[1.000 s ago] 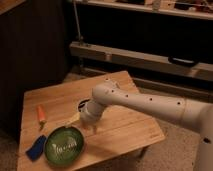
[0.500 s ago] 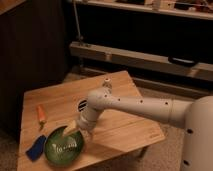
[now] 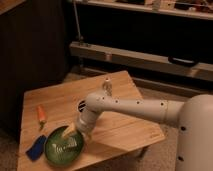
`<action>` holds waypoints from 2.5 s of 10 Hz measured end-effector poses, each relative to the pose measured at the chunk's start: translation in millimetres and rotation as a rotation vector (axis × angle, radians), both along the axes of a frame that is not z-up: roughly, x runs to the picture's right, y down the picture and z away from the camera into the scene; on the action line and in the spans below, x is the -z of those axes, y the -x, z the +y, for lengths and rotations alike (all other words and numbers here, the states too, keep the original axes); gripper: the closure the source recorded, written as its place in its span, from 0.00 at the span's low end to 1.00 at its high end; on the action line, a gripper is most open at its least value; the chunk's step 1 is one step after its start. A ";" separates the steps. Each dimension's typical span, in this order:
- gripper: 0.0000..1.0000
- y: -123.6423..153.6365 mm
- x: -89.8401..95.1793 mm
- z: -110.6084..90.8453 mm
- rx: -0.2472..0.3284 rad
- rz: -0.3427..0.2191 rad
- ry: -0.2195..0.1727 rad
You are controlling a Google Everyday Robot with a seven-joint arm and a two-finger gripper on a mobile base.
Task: Pick up the ceramic bowl
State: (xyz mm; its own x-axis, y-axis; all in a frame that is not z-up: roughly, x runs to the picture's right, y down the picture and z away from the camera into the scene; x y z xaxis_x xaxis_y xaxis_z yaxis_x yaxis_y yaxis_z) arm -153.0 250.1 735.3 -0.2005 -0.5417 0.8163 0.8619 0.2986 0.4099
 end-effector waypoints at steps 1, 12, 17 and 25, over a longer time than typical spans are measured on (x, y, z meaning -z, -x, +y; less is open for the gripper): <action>0.20 1.0 -2.0 2.8 0.008 0.002 0.008; 0.20 2.1 -3.9 5.4 0.013 0.004 0.016; 0.20 2.2 -3.8 5.4 0.013 0.004 0.016; 0.20 2.2 -3.8 5.3 0.013 0.004 0.016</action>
